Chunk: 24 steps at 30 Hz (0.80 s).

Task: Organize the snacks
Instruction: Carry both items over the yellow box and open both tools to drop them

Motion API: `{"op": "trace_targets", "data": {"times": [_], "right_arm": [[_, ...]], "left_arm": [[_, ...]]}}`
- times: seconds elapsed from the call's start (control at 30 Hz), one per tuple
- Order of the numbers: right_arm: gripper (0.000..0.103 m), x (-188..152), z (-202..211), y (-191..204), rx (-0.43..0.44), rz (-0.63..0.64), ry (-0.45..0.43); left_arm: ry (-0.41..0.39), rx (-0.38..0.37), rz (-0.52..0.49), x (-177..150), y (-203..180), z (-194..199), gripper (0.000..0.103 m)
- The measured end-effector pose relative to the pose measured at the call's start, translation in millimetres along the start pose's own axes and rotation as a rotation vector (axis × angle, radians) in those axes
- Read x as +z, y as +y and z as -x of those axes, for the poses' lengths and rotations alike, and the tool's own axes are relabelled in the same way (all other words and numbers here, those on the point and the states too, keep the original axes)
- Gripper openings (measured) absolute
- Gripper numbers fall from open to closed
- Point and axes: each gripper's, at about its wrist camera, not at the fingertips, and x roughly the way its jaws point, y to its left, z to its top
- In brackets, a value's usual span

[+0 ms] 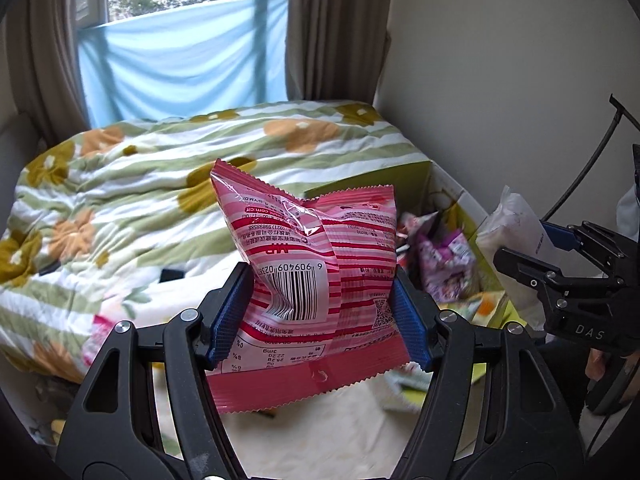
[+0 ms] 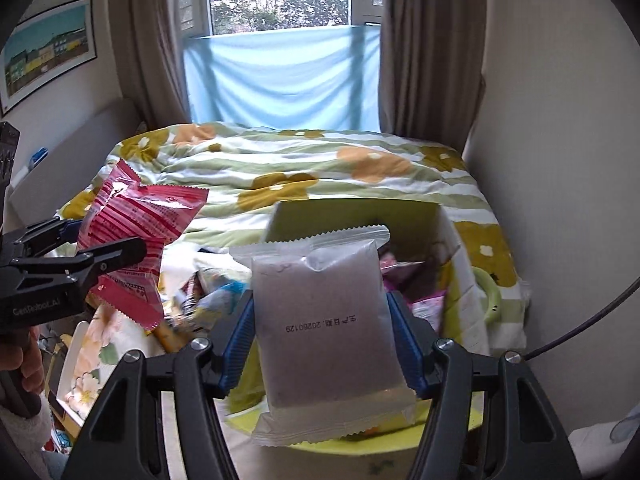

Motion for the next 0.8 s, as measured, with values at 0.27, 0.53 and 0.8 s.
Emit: {"op": "trace_targets", "data": {"times": [0.27,0.53,0.8], "right_arm": [[0.059,20,-40,-70,0.021,-0.040,0.042],[0.059,21,-66,-105,0.064,-0.026,0.075],[0.059,18,-74,-115,0.128,-0.027,0.086]], "left_arm": [[0.079,0.012,0.018,38,-55,-92,0.065],[0.138,0.052,0.099,36,-70,-136,0.102],[0.145,0.124,0.090,-1,-74,-105,0.102]]}}
